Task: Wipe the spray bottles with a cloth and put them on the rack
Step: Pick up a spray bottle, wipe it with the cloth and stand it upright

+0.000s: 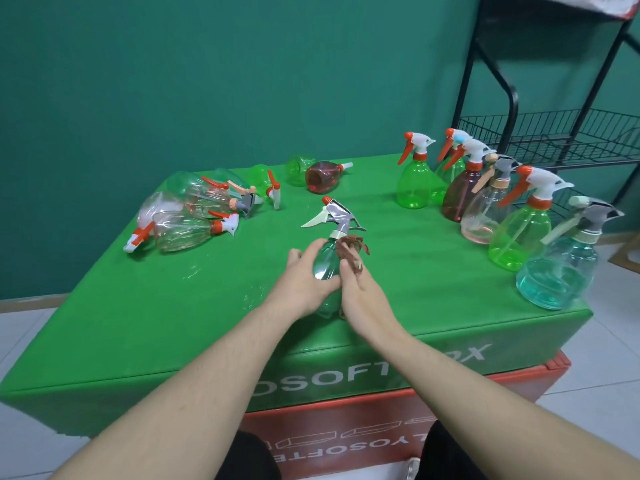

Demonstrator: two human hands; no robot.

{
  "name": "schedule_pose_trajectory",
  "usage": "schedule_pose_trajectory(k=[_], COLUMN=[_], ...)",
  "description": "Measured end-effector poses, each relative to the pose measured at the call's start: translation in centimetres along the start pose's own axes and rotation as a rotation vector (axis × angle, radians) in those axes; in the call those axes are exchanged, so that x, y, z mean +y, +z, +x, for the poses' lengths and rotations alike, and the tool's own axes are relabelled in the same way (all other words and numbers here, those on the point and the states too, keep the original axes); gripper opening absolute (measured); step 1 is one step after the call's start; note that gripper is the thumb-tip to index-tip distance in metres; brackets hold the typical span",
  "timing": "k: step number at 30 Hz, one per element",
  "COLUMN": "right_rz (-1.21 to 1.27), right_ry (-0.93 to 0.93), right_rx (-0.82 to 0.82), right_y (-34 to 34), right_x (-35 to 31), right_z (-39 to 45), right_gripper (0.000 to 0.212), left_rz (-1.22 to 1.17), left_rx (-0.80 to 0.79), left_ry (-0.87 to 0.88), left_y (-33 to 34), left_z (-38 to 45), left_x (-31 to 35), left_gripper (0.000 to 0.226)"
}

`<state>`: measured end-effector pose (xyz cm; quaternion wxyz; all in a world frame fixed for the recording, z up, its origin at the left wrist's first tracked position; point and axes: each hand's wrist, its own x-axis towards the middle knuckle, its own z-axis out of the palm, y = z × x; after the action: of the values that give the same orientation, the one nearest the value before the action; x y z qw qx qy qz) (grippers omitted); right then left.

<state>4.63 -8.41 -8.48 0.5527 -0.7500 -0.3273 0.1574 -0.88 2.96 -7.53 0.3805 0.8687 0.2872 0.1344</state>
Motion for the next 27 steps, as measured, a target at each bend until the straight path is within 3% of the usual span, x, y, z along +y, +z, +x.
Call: schedule_pose_trajectory(k=[13,19,27], right_rz=[-0.094,0.124,0.238], right_ry=[-0.111,0.077,0.216], right_rx=[-0.036,-0.064,0.061], right_y=[-0.1,0.0,-1.4], right_x=[0.9,2.5,0.5], right_z=[0.4,-0.3,0.9], right_gripper=[0.044,0.034,0.039], left_rz=[-0.213,-0.464,-0.946], left_rx=[0.015,0.149,0.051], left_ry=[-0.050,-0.211,-0.281], left_y=[-0.8,-0.8,0.1], left_z=[-1.2,-1.8,-2.9], left_x=[-0.9,-1.5,-1.1], left_gripper=[0.072,0.065,0.060])
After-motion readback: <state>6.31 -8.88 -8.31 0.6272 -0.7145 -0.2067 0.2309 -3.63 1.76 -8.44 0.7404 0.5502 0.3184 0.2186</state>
